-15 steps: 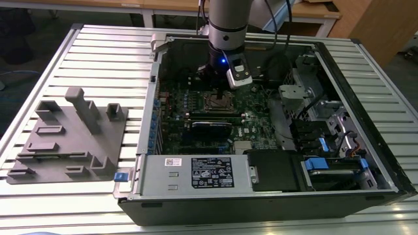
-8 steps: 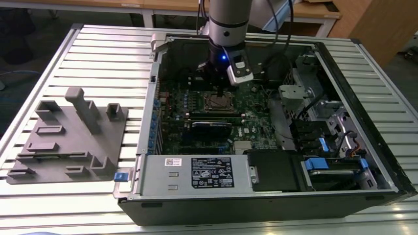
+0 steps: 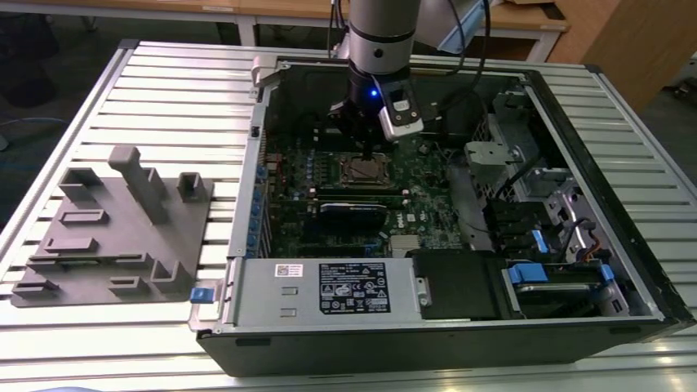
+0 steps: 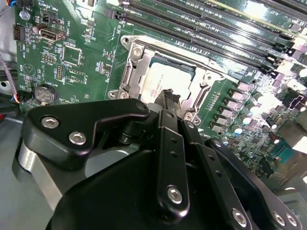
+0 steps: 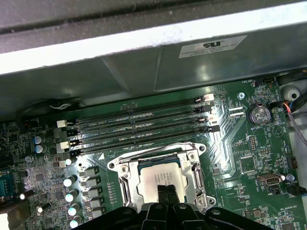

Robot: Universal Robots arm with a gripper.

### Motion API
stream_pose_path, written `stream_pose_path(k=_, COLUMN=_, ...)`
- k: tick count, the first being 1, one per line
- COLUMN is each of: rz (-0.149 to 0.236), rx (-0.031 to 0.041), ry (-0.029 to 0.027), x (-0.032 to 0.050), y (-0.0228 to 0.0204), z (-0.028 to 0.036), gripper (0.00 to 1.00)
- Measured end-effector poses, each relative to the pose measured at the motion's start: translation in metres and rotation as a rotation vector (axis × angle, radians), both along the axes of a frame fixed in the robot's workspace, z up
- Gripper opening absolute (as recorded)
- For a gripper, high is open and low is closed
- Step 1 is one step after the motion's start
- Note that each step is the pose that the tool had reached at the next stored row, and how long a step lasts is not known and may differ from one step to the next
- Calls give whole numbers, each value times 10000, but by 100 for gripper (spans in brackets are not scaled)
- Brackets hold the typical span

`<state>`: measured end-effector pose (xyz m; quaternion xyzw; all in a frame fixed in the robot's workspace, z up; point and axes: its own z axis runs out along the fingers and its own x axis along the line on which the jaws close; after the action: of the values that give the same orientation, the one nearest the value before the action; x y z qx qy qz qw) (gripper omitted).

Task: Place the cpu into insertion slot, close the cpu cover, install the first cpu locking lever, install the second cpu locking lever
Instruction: 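Install the second cpu locking lever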

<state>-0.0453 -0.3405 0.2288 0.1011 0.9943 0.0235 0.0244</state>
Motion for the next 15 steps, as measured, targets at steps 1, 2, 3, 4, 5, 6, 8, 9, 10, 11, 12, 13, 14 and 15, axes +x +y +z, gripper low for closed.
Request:
stream_pose_path(k=1, rz=0, rx=0, ry=0, x=0, y=0, z=0, gripper=11)
stream_pose_path(k=2, rz=0, rx=1, ry=0, x=0, y=0, z=1, gripper=11)
stream_pose_path(k=3, rz=0, rx=-4, ry=2, x=0, y=-1, z=5, gripper=11)
stream_pose_path(k=4, rz=0, rx=-5, ry=3, x=0, y=-1, z=11, gripper=11)
stream_pose_path(k=5, rz=0, rx=-4, ry=2, x=0, y=0, z=16, gripper=11)
stream_pose_path(k=6, rz=0, rx=-2, ry=1, x=0, y=0, z=21, gripper=11)
stream_pose_path(k=8, rz=0, rx=-2, ry=2, x=0, y=0, z=28, gripper=11)
stream_pose_path(k=9, rz=0, rx=-1, ry=3, x=0, y=0, z=31, gripper=11)
stream_pose_path(k=10, rz=0, rx=1, ry=2, x=0, y=0, z=31, gripper=11)
stream_pose_path(k=11, rz=0, rx=1, ry=2, x=0, y=0, z=31, gripper=11)
stream_pose_path(k=12, rz=1, rx=0, ry=2, x=0, y=0, z=32, gripper=11)
stream_pose_path(k=13, rz=1, rx=-1, ry=3, x=0, y=0, z=32, gripper=11)
stream_pose_path(k=14, rz=1, rx=-2, ry=4, x=0, y=0, z=33, gripper=11)
stream_pose_path(k=15, rz=1, rx=-1, ry=3, x=0, y=0, z=32, gripper=11)
